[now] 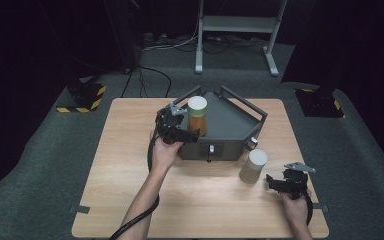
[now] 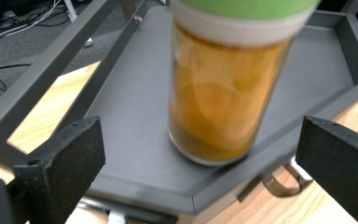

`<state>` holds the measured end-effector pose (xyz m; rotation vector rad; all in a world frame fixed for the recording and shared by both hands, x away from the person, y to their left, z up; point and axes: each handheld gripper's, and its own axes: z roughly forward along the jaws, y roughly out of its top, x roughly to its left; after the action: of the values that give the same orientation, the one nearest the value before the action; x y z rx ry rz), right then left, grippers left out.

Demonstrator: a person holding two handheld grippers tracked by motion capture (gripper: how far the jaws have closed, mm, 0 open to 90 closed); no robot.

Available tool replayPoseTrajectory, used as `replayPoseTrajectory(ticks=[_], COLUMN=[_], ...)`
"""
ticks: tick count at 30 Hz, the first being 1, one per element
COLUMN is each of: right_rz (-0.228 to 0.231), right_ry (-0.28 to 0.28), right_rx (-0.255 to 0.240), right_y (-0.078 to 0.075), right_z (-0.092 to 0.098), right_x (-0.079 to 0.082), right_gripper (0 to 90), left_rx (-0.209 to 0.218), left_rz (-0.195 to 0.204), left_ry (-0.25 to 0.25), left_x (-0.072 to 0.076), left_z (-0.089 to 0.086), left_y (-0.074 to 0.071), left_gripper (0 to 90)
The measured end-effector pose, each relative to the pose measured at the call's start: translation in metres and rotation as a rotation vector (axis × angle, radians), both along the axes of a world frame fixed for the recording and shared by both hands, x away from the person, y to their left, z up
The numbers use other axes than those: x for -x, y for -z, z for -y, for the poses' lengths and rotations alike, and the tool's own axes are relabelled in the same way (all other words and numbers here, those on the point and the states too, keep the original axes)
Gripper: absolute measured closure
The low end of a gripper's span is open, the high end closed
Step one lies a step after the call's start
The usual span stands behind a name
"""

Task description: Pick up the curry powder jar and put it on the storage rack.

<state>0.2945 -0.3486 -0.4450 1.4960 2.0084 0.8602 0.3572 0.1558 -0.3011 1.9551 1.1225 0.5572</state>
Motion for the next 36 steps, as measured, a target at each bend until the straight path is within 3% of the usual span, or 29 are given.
replayPoseTrajectory(ticks=[5,9,36], right_rz=[0.0,0.0,0.001], right_ry=[0.001,0.0,0.001], right_rx=[0.0,0.001,0.003], right_y=[0.0,0.0,0.0], right_z=[0.0,0.0,0.0], right_x=[0.0,0.0,0.0], right_gripper=[6.4,6.4,6.4], left_rx=[-0.005,0.0,0.012], left_rz=[0.03,0.031,-0.024], left_ry=[0.003,0.008,0.012], left_x=[0.017,0.024,0.052], left_z=[-0.003,-0.007,-0.019], left_y=[0.011,0.018,0.08], left_gripper=[2.9,3.2,3.1])
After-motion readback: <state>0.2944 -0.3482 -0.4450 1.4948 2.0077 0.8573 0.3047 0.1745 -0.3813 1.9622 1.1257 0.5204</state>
